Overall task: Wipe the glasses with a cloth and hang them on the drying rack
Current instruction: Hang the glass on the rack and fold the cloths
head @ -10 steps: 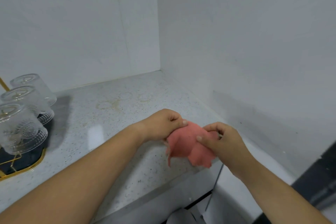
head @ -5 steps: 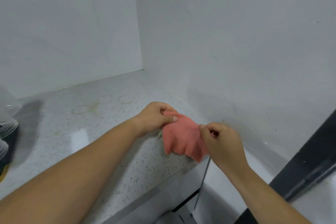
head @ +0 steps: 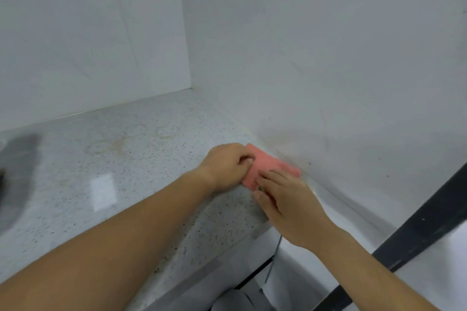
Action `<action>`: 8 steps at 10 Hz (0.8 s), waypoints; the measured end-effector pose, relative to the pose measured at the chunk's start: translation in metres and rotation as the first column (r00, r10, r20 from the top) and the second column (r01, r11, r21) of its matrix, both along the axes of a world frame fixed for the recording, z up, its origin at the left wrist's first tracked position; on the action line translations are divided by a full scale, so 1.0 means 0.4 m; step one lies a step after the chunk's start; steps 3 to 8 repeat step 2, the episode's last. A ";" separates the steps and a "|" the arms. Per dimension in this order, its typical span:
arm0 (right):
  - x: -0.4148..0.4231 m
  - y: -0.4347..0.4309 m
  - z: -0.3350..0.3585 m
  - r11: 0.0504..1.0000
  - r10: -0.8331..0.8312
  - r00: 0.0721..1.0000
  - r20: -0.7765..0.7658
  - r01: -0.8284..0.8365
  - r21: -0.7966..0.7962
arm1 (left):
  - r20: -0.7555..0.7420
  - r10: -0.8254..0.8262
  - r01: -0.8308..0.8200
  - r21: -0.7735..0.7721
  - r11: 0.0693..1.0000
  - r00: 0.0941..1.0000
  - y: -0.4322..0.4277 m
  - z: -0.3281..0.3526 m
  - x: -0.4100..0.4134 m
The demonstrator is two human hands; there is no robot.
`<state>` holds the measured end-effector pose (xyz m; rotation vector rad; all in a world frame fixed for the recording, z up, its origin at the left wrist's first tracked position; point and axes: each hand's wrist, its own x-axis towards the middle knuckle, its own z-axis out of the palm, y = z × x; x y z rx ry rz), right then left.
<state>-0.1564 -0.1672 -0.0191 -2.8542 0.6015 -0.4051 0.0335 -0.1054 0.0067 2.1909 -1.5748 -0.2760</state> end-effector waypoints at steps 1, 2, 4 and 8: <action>0.000 -0.005 0.020 0.998 -0.061 0.997 -0.045 0.061 0.005 | -0.006 -0.070 0.070 0.098 0.993 0.998 -0.015 -0.003 0.001; 0.003 0.005 0.027 0.998 -0.057 0.998 -0.007 0.057 0.014 | 0.020 -0.085 0.083 0.083 0.993 0.996 -0.021 -0.012 -0.001; 0.003 0.005 0.027 0.998 -0.057 0.998 -0.007 0.057 0.014 | 0.020 -0.085 0.083 0.083 0.993 0.996 -0.021 -0.012 -0.001; 0.003 0.005 0.027 0.998 -0.057 0.998 -0.007 0.057 0.014 | 0.020 -0.085 0.083 0.083 0.993 0.996 -0.021 -0.012 -0.001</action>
